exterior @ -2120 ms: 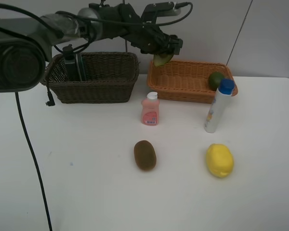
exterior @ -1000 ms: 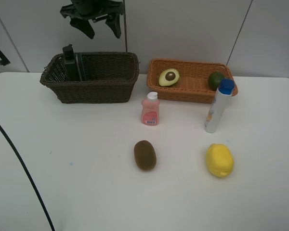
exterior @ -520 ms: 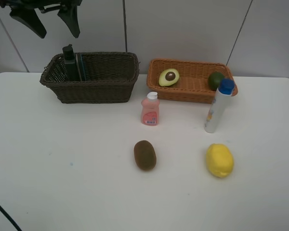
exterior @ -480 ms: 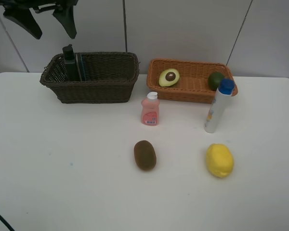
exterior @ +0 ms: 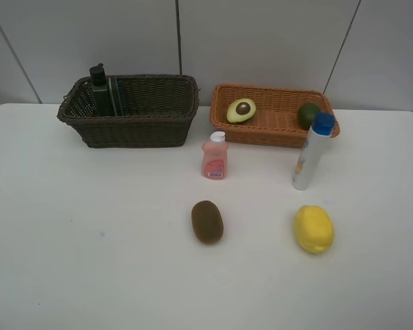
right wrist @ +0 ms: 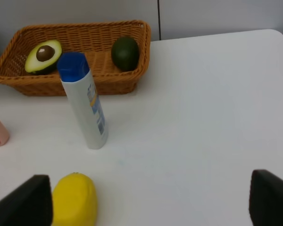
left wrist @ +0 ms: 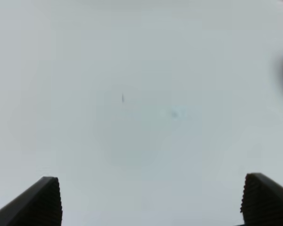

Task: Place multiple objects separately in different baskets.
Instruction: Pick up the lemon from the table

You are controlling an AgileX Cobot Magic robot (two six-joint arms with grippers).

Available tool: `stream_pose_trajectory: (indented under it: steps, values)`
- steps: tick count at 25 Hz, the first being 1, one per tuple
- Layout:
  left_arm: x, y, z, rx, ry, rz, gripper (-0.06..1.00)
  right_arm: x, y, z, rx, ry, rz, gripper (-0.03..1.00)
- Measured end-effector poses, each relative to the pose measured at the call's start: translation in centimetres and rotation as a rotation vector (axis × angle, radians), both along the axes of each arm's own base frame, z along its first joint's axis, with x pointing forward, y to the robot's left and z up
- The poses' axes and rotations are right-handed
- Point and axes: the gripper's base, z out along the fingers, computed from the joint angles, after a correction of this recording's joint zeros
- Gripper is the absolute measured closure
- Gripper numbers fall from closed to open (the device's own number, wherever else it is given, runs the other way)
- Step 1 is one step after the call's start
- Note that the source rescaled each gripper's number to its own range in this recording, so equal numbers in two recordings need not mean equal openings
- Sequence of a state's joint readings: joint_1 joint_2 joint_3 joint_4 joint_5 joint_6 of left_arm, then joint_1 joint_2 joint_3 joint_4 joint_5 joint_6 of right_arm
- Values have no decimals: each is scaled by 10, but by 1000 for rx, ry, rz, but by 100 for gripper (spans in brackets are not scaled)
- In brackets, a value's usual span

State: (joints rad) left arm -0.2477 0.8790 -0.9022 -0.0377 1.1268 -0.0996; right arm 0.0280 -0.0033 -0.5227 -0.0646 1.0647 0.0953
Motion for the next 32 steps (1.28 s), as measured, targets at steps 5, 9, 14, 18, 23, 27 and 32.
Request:
stream_pose_trajectory:
  steps: [5,9,14,18,23,27,32]
  values:
    - [-68,17,-27,-20,-187,-42,-5,0,0,0,0,0,0,-3]
    - [-105,27,-54,-24,-325,-79,-5,0,0,0,0,0,0,-3]
    - [-137,35,-61,-42,-518,-103,-5,0,0,0,0,0,0,-3]
    - [-143,36,-62,-48,-562,-106,-5,0,0,0,0,0,0,-3]
    - [-143,36,-62,-49,-563,-106,-5,0,0,0,0,0,0,-3]
    - [-143,36,-62,-49,-563,-106,-5,0,0,0,0,0,0,-3]
    - [-143,36,-62,-49,-563,-106,-5,0,0,0,0,0,0,-3]
